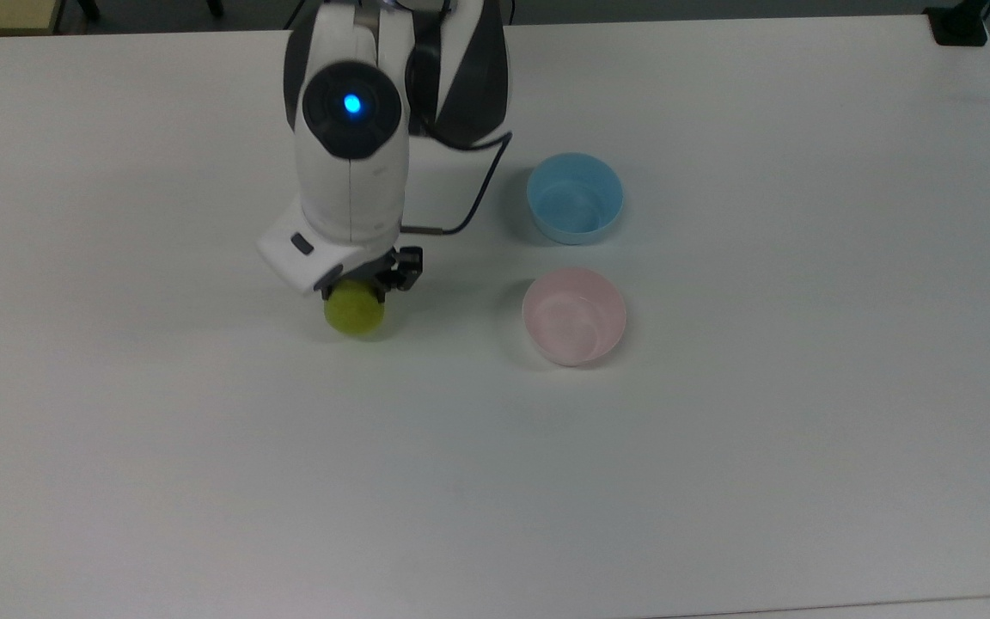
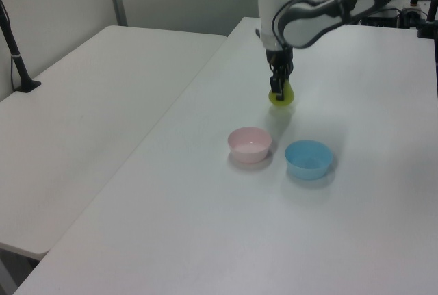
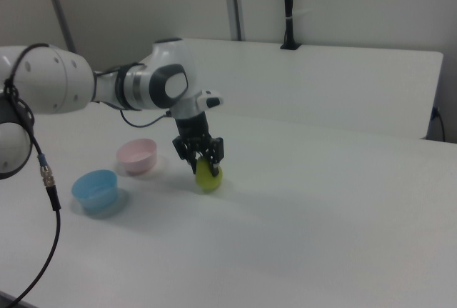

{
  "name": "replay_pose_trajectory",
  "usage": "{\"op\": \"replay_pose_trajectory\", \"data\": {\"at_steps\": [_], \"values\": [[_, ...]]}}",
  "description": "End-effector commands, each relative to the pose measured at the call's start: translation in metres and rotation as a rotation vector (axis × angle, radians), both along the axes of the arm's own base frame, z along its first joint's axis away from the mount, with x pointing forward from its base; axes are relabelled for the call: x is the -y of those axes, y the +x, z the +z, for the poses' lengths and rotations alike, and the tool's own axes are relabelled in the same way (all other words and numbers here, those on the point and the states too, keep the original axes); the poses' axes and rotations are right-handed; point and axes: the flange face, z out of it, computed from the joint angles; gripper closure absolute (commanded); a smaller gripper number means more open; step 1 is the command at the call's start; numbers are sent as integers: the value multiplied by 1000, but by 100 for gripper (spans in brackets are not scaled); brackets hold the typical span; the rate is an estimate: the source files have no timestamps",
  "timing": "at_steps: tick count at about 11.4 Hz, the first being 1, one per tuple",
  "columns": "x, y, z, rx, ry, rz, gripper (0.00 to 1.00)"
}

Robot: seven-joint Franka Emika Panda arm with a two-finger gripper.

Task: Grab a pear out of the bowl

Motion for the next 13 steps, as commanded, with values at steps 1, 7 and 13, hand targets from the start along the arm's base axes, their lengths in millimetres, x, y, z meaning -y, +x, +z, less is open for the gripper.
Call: {"op": "replay_pose_trajectory", "data": {"at_steps": [1,7,13], "values": [[-2,3,-3,30,-18,5,18],[4,-34,140,102,17,-61,0],[-1,-99,231,40,83,-90,0]]}}
